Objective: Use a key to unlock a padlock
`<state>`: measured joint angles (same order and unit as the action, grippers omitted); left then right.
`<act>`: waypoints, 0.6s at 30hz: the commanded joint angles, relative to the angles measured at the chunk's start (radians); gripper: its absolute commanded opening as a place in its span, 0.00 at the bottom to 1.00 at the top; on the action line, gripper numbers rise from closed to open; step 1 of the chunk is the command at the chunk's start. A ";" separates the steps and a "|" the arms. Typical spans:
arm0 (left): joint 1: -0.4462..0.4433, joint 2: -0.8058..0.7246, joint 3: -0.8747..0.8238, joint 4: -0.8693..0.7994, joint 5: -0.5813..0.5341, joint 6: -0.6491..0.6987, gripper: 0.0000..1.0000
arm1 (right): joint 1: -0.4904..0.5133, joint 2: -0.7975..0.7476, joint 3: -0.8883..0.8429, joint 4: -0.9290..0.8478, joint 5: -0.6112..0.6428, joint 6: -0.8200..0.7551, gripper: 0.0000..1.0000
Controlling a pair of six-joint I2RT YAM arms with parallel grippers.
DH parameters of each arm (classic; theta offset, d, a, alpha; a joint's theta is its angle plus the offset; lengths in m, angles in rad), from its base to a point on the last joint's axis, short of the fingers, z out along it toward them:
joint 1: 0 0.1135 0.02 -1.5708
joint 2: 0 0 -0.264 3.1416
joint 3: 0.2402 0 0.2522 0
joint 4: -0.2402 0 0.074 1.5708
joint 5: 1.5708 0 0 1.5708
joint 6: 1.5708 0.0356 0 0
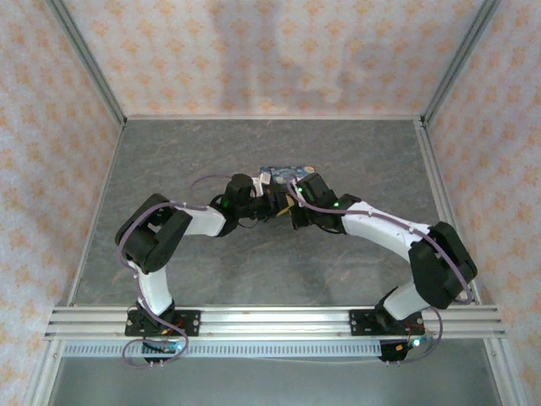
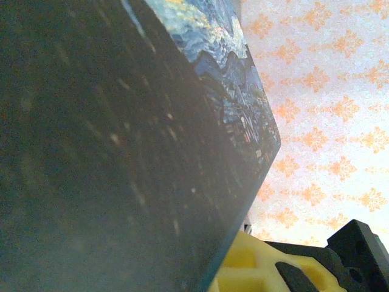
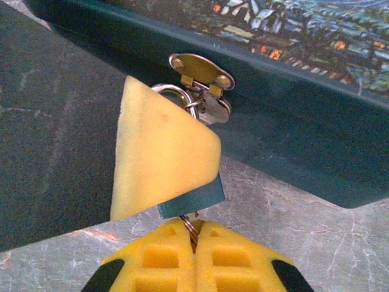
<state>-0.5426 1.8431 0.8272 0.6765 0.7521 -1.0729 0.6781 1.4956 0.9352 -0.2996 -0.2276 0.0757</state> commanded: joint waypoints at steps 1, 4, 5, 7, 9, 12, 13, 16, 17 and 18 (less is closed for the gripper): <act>-0.005 -0.028 0.002 0.046 0.003 0.020 0.00 | 0.016 0.010 0.020 0.033 -0.079 0.027 0.04; -0.005 -0.028 -0.003 0.020 -0.009 0.035 0.00 | 0.015 0.014 0.011 0.020 -0.059 0.038 0.28; -0.005 -0.028 -0.004 0.009 -0.013 0.045 0.00 | 0.015 0.006 0.002 0.021 -0.054 0.041 0.32; -0.005 -0.027 -0.011 -0.026 -0.029 0.071 0.01 | 0.015 -0.016 -0.025 0.033 -0.036 0.052 0.38; -0.005 -0.024 -0.019 -0.051 -0.045 0.094 0.02 | 0.015 -0.038 -0.052 0.044 -0.024 0.063 0.40; -0.005 -0.011 -0.037 -0.061 -0.060 0.109 0.06 | 0.015 -0.063 -0.077 0.042 -0.012 0.072 0.40; -0.004 -0.005 -0.041 -0.066 -0.065 0.112 0.07 | 0.015 -0.069 -0.081 0.035 -0.006 0.077 0.40; -0.004 0.009 -0.046 -0.096 -0.087 0.137 0.08 | 0.015 -0.097 -0.100 0.037 0.013 0.089 0.40; -0.006 0.013 -0.048 -0.101 -0.092 0.142 0.10 | 0.015 -0.109 -0.110 0.045 0.018 0.095 0.40; -0.007 0.017 -0.048 -0.110 -0.098 0.148 0.12 | 0.015 -0.118 -0.119 0.051 0.024 0.100 0.40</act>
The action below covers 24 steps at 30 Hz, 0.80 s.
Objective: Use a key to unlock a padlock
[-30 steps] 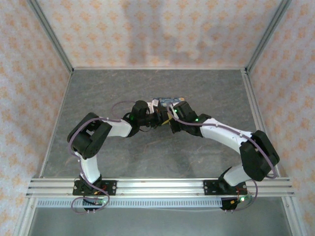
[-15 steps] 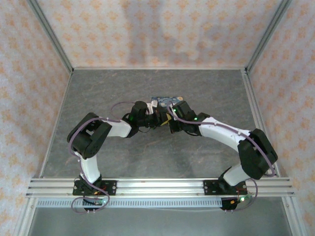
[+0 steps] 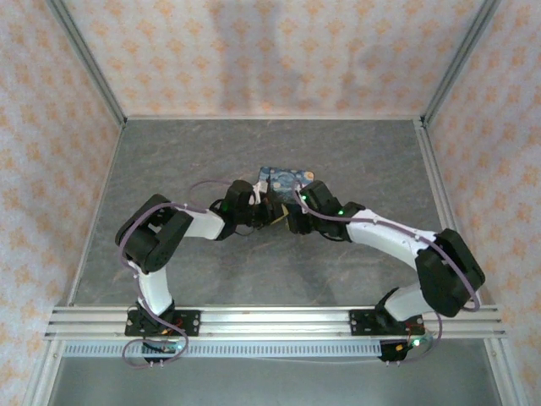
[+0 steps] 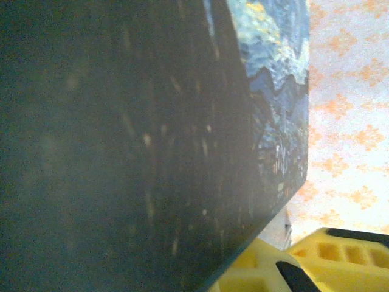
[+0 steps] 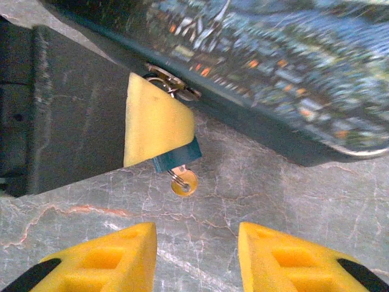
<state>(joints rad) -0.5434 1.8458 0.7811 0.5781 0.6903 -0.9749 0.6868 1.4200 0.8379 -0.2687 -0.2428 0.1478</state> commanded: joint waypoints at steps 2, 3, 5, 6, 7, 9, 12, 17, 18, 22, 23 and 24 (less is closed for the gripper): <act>-0.006 0.022 -0.004 -0.025 -0.045 0.057 0.20 | 0.007 -0.047 -0.028 0.024 0.037 0.032 0.40; -0.005 0.024 -0.006 -0.032 -0.050 0.057 0.27 | 0.007 -0.044 -0.027 0.024 0.034 0.036 0.40; -0.005 0.026 -0.009 -0.040 -0.056 0.055 0.42 | 0.007 -0.031 -0.029 0.025 0.032 0.042 0.40; -0.006 0.025 -0.013 -0.044 -0.057 0.053 0.45 | 0.007 -0.025 -0.033 0.030 0.027 0.044 0.40; -0.005 0.023 -0.017 -0.045 -0.055 0.052 0.45 | 0.007 -0.019 -0.035 0.035 0.023 0.048 0.40; -0.004 0.015 -0.030 -0.031 -0.055 0.045 0.46 | 0.006 -0.015 -0.044 0.050 0.018 0.055 0.40; -0.005 -0.014 -0.047 -0.053 -0.064 0.056 0.46 | 0.007 -0.007 -0.051 0.069 0.007 0.063 0.40; -0.004 -0.082 -0.074 -0.106 -0.082 0.084 0.47 | 0.008 0.002 -0.058 0.106 -0.006 0.073 0.40; -0.004 -0.099 -0.080 -0.123 -0.089 0.091 0.47 | 0.013 0.002 -0.062 0.114 0.003 0.076 0.40; -0.004 -0.183 -0.105 -0.204 -0.130 0.131 0.48 | 0.058 0.017 -0.056 0.119 0.080 0.067 0.40; -0.004 -0.202 -0.110 -0.226 -0.142 0.142 0.48 | 0.068 0.024 -0.051 0.117 0.101 0.068 0.40; -0.004 -0.227 -0.112 -0.254 -0.159 0.154 0.49 | 0.078 0.031 -0.046 0.117 0.124 0.070 0.41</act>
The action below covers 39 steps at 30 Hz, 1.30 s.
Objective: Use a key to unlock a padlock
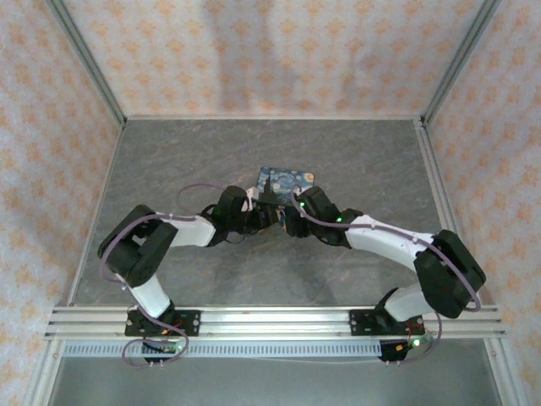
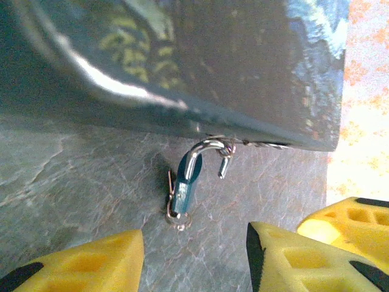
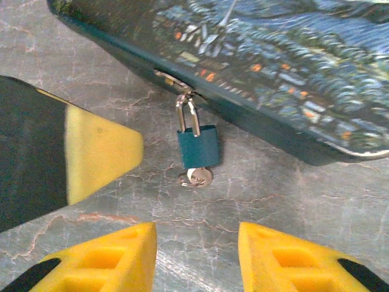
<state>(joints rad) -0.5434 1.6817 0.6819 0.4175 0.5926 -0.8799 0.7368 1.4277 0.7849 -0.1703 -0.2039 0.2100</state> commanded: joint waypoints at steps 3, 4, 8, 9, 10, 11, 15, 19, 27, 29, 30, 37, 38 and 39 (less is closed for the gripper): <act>-0.003 -0.133 -0.016 -0.182 -0.116 0.092 0.54 | 0.062 0.052 0.016 0.034 0.151 0.025 0.43; -0.003 -0.158 -0.018 -0.209 -0.136 0.101 0.56 | 0.079 0.067 0.025 0.033 0.185 0.030 0.44; -0.001 -0.244 -0.019 -0.320 -0.230 0.131 0.62 | 0.119 0.127 0.058 0.033 0.283 0.052 0.47; 0.002 -0.261 -0.016 -0.349 -0.251 0.137 0.63 | 0.122 0.145 0.067 0.034 0.298 0.062 0.47; 0.006 -0.279 -0.018 -0.366 -0.264 0.139 0.63 | 0.126 0.161 0.076 0.037 0.310 0.072 0.47; 0.013 -0.290 -0.023 -0.372 -0.269 0.139 0.63 | 0.129 0.175 0.083 0.041 0.318 0.077 0.47; 0.040 -0.325 -0.041 -0.387 -0.271 0.133 0.64 | 0.154 0.233 0.137 0.024 0.385 0.087 0.48; 0.059 -0.345 -0.051 -0.396 -0.270 0.134 0.64 | 0.160 0.291 0.184 0.005 0.412 0.104 0.48; 0.086 -0.356 -0.050 -0.402 -0.263 0.140 0.64 | 0.172 0.367 0.227 -0.016 0.466 0.129 0.48; 0.090 -0.356 -0.049 -0.401 -0.261 0.140 0.64 | 0.177 0.384 0.236 -0.021 0.485 0.131 0.47; 0.091 -0.356 -0.048 -0.401 -0.261 0.140 0.64 | 0.181 0.392 0.240 -0.023 0.492 0.131 0.47; 0.095 -0.355 -0.051 -0.399 -0.265 0.139 0.64 | 0.182 0.427 0.242 -0.011 0.485 0.128 0.36; 0.097 -0.356 -0.052 -0.399 -0.267 0.139 0.64 | 0.182 0.428 0.243 -0.013 0.483 0.126 0.33; 0.097 -0.357 -0.050 -0.399 -0.267 0.139 0.64 | 0.181 0.427 0.242 -0.015 0.483 0.125 0.30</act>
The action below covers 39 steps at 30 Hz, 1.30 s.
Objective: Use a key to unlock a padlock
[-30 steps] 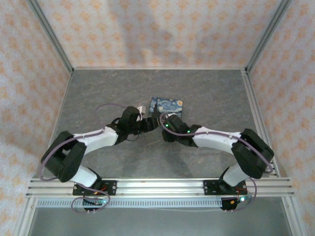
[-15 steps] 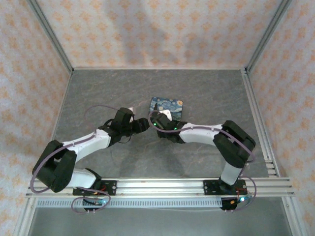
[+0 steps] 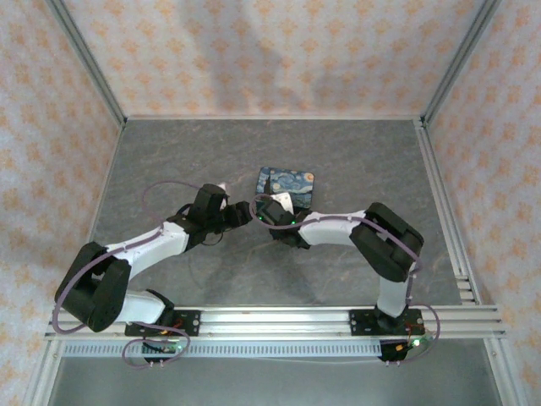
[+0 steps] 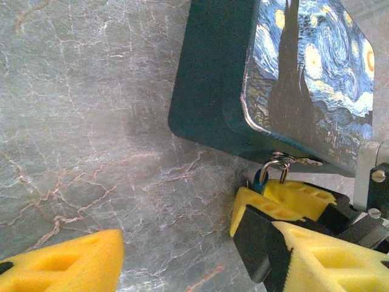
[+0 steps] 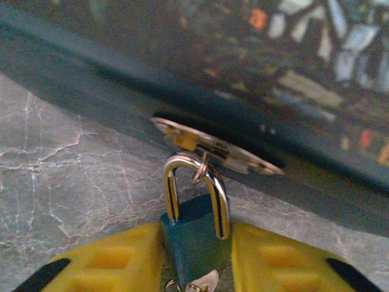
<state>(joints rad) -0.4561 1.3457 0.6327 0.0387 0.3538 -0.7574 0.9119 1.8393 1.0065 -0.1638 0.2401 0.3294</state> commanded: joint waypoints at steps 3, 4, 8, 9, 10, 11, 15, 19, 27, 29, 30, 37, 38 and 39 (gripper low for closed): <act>0.014 -0.020 0.006 -0.023 -0.034 0.021 0.64 | 0.008 0.008 0.013 -0.024 0.036 -0.002 0.23; 0.014 -0.019 0.010 -0.026 -0.035 0.021 0.64 | 0.008 0.005 0.012 -0.028 0.038 -0.007 0.21; 0.019 -0.013 0.022 -0.025 -0.042 0.024 0.64 | 0.008 -0.015 0.000 -0.034 0.037 -0.047 0.14; 0.019 -0.011 0.027 -0.025 -0.042 0.024 0.64 | 0.008 -0.025 -0.003 -0.037 0.035 -0.059 0.12; 0.021 -0.009 0.032 -0.025 -0.044 0.026 0.64 | 0.008 -0.034 -0.007 -0.039 0.029 -0.073 0.10; 0.022 -0.007 0.038 -0.030 -0.048 0.027 0.64 | 0.008 -0.044 -0.011 -0.037 0.023 -0.092 0.09; 0.033 0.004 0.065 -0.045 -0.072 0.030 0.65 | 0.008 -0.089 -0.030 -0.040 -0.018 -0.202 0.04; 0.039 0.023 0.104 -0.068 -0.112 0.031 0.70 | 0.008 -0.133 -0.050 -0.040 -0.040 -0.311 0.01; 0.051 0.131 0.217 -0.080 -0.158 0.047 0.75 | 0.008 -0.189 -0.078 -0.025 -0.082 -0.557 0.00; 0.056 0.173 0.256 -0.088 -0.152 0.049 0.75 | 0.005 -0.182 -0.070 -0.037 -0.099 -0.610 0.00; 0.057 0.190 0.270 -0.088 -0.148 0.049 0.75 | 0.003 -0.179 -0.065 -0.044 -0.107 -0.624 0.00; 0.059 0.298 0.328 -0.067 -0.112 0.046 0.73 | -0.013 -0.178 -0.079 0.020 -0.172 -0.712 0.00; 0.059 0.315 0.333 -0.063 -0.099 0.043 0.73 | -0.013 -0.169 -0.072 0.018 -0.177 -0.727 0.00; 0.059 0.328 0.338 -0.054 -0.085 0.043 0.72 | -0.013 -0.162 -0.065 0.017 -0.181 -0.741 0.00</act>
<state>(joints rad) -0.4049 1.6413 0.9417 -0.0181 0.2497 -0.7307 0.9016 1.6749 0.9348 -0.1707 0.0853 -0.3363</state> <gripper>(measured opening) 0.727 0.101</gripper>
